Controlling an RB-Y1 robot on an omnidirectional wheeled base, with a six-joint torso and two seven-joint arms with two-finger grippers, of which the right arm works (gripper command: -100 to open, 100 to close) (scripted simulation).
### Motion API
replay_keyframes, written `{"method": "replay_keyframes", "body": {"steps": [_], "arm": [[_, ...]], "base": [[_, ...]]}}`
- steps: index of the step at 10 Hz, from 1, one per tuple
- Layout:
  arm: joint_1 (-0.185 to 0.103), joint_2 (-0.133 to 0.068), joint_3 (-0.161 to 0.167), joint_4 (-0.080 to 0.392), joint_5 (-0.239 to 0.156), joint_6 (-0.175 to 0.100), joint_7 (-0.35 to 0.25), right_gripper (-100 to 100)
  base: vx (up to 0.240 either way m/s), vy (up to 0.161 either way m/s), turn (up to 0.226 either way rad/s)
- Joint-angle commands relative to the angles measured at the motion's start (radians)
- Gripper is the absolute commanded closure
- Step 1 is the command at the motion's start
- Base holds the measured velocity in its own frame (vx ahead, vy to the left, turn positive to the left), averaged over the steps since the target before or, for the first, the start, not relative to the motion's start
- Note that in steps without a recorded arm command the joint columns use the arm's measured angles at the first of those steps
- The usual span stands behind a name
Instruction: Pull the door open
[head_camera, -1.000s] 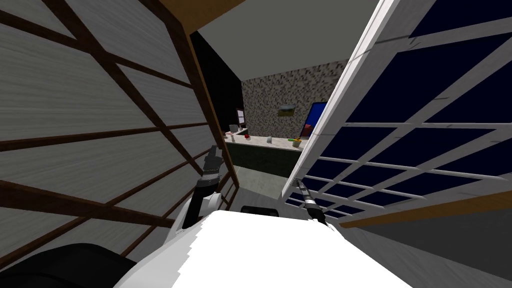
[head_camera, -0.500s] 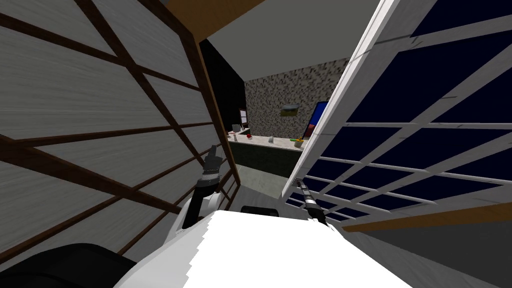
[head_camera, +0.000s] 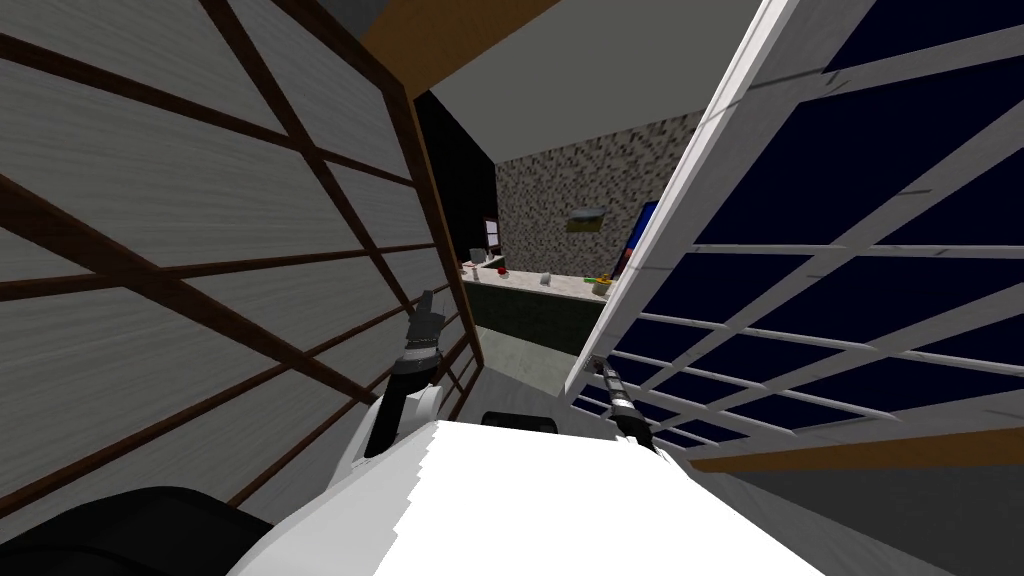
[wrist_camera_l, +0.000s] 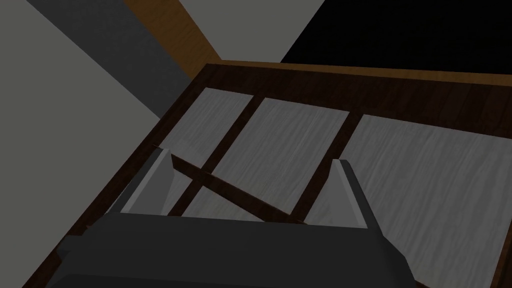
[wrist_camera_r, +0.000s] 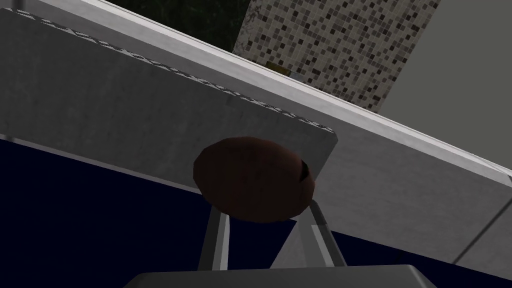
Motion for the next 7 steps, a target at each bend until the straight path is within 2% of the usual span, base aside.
{"method": "replay_keyframes", "body": {"steps": [1, 2, 3, 4, 7], "arm": [[0.001, 0.002, 0.004, -0.001, -0.019, 0.003, -0.050, 100], [0.001, 0.002, 0.007, -0.002, -0.035, 0.007, -0.076, 100], [0.001, 0.002, 0.007, -0.002, -0.035, 0.007, -0.094, 100], [0.007, -0.001, -0.004, -0.006, -0.026, 0.007, -0.042, -100], [0.011, -0.003, -0.014, -0.005, -0.012, 0.003, 0.017, -100]], "base": [[-0.057, -0.016, 0.086], [-0.083, -0.031, 0.162], [-0.059, -0.029, 0.054], [-0.031, 0.001, -0.004], [-0.016, 0.028, -0.005]]}}
